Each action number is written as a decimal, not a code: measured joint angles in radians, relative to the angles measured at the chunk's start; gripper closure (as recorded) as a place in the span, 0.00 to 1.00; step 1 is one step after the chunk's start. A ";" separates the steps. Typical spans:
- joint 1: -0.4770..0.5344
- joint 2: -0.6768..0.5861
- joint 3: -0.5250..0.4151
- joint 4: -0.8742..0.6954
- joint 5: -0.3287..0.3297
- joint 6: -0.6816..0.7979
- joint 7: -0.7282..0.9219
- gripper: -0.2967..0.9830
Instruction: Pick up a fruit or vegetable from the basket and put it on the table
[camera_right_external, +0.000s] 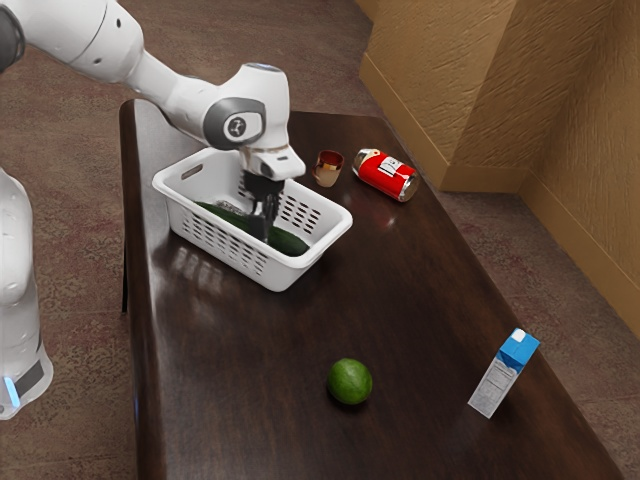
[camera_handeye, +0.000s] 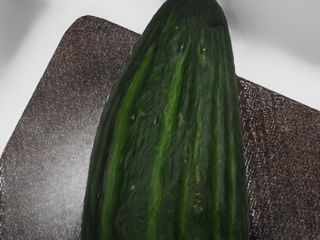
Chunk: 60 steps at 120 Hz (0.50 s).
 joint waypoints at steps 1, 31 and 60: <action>0.000 0.000 0.000 0.000 -0.001 0.001 0.000 0.60; -0.003 -0.002 0.000 0.000 -0.015 0.030 -0.004 0.61; -0.001 -0.143 -0.019 0.009 -0.009 0.045 -0.018 0.64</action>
